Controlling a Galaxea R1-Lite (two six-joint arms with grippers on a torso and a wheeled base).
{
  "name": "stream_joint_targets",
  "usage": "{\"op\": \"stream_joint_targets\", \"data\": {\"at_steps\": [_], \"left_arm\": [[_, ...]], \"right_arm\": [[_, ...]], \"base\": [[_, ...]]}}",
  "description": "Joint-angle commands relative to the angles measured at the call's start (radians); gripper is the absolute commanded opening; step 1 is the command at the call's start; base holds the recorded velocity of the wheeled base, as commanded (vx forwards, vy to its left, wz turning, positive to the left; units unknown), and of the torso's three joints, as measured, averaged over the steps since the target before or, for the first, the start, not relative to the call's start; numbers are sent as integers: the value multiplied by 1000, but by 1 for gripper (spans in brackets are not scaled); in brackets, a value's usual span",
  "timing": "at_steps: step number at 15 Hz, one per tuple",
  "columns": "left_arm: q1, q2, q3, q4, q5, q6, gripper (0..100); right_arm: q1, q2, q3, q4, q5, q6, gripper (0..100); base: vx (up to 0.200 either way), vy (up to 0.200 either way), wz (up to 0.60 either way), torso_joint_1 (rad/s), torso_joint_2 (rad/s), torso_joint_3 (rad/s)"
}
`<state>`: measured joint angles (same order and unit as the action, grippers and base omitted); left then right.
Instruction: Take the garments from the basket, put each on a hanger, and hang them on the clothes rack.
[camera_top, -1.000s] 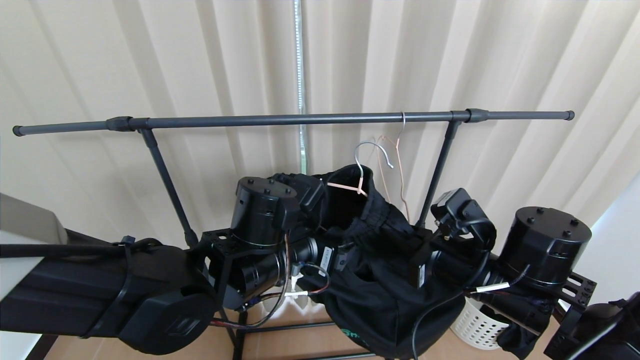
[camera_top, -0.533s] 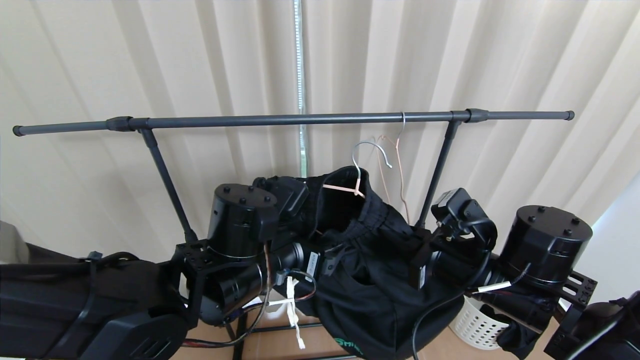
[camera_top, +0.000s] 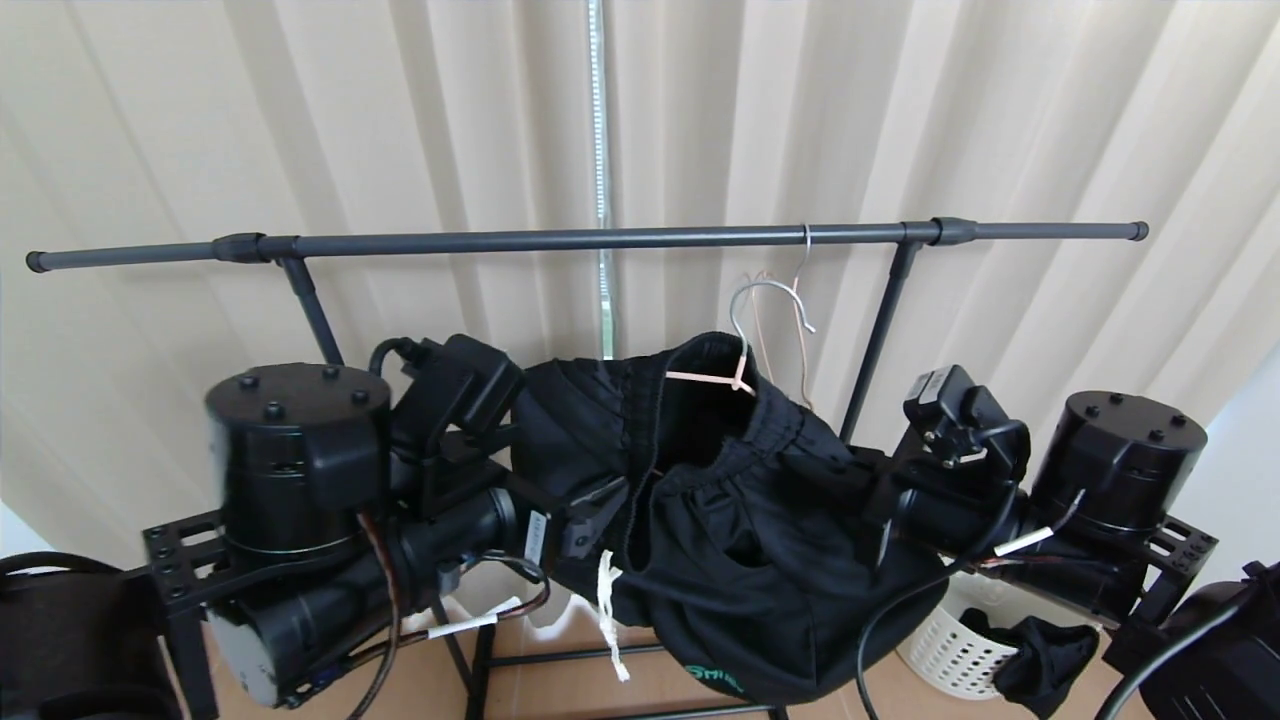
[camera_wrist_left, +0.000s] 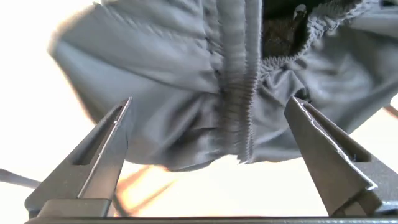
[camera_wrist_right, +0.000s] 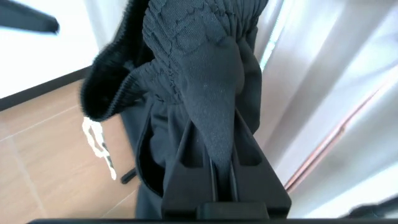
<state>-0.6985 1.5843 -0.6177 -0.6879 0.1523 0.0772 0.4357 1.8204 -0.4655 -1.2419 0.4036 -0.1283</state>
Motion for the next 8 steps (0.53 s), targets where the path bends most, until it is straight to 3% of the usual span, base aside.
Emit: {"op": "stream_joint_targets", "data": {"at_steps": [1, 2, 4, 5, 6, 8], "left_arm": [[74, -105, 41, -4, -54, 76, 100], [129, -132, 39, 5, -126, 110, 100], [174, -150, 21, 53, -166, 150, 100], [211, -158, -13, 133, -223, 190, 100], [211, -158, -13, 133, -223, 190, 100], [261, -173, -77, 232, -335, 237, 100]], "right_arm": [[-37, 0, -8, 2, 40, -1, 0], [-52, 2, -8, 4, 83, -1, 0], [-72, 3, -8, 6, 132, -7, 0], [-83, 5, -21, 9, 178, -11, 0], [-83, 5, -21, 9, 178, -11, 0], [-81, 7, -30, 30, 190, -16, 0]], "base": [[0, 0, 0, 0, 0, 0], [0, 0, 0, 0, 0, 0], [0, 0, 0, 0, 0, 0], [0, 0, 0, 0, 0, 0], [0, 0, 0, 0, 0, 0], [0, 0, 0, 0, 0, 0]]}}
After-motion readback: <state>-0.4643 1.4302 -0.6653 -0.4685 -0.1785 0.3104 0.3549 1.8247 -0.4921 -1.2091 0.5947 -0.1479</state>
